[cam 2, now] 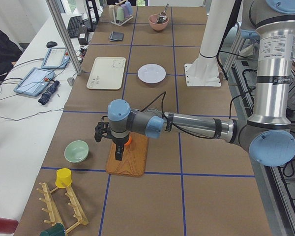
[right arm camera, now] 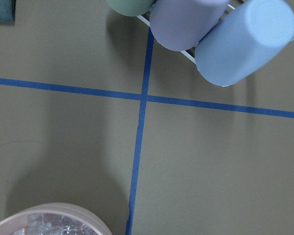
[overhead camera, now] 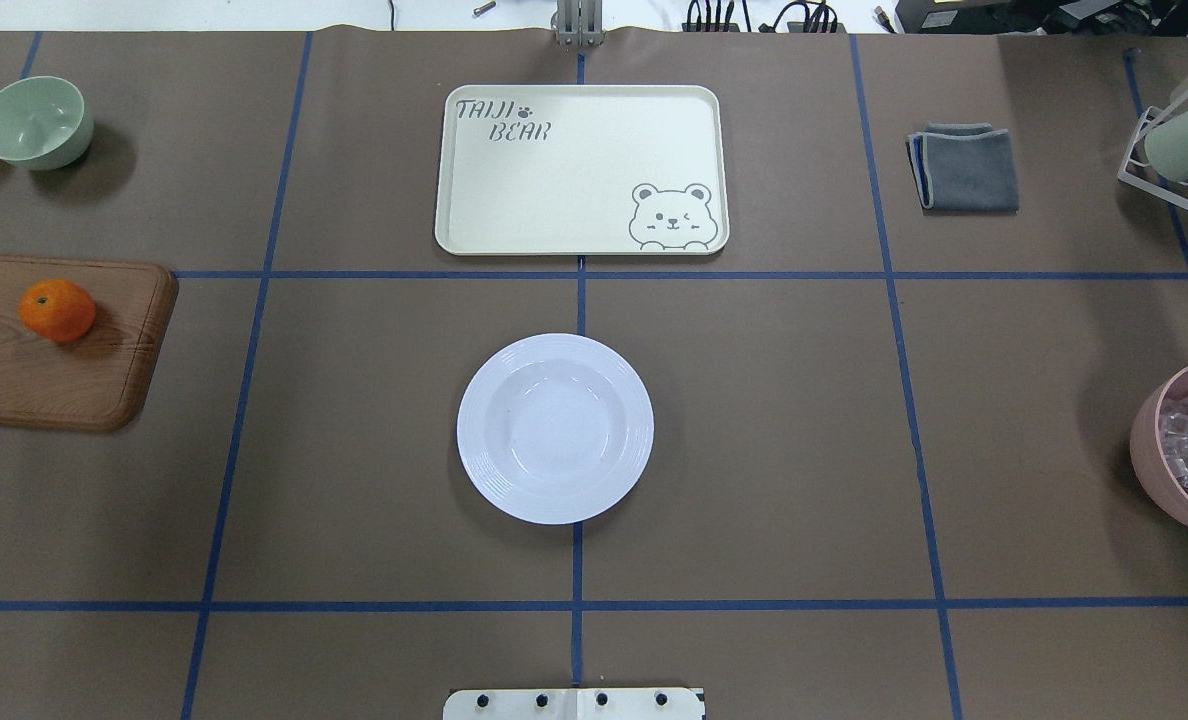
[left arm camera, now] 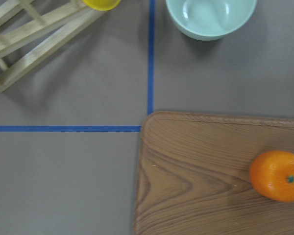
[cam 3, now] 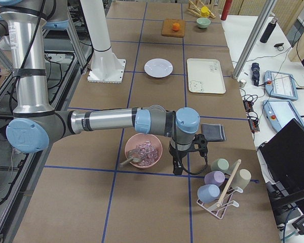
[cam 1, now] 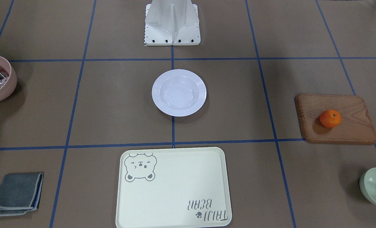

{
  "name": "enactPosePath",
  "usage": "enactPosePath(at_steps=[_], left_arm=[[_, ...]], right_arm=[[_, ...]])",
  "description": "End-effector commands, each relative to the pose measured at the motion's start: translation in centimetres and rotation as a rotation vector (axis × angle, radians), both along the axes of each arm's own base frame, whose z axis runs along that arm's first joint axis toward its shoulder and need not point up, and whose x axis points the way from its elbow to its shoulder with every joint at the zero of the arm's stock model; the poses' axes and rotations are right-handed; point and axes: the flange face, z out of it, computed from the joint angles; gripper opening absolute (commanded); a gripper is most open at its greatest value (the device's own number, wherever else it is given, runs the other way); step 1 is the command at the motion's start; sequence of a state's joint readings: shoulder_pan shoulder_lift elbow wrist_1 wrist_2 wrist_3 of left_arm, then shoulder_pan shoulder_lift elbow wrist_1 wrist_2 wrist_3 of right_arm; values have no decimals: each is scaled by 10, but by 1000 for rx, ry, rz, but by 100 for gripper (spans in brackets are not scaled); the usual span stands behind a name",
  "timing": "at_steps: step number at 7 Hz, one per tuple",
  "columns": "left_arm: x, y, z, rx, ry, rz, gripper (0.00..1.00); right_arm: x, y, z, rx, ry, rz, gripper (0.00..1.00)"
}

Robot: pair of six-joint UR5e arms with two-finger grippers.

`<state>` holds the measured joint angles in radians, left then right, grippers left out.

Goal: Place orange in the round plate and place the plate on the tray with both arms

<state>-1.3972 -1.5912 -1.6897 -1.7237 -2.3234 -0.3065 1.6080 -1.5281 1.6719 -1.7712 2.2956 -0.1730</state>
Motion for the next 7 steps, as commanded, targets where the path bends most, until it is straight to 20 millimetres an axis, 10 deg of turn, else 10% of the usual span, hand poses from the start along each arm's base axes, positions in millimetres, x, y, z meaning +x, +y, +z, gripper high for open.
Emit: enactPosePath(at_steps=[1,7], left_arm=[[116,-18,-44,-24,16,84,98],[180,-31,3,-72,-17,91,98]], right_arm=[[-20,-9,-3,5,2,-39,100],[-20,-9,-8,27,0,-36,100]])
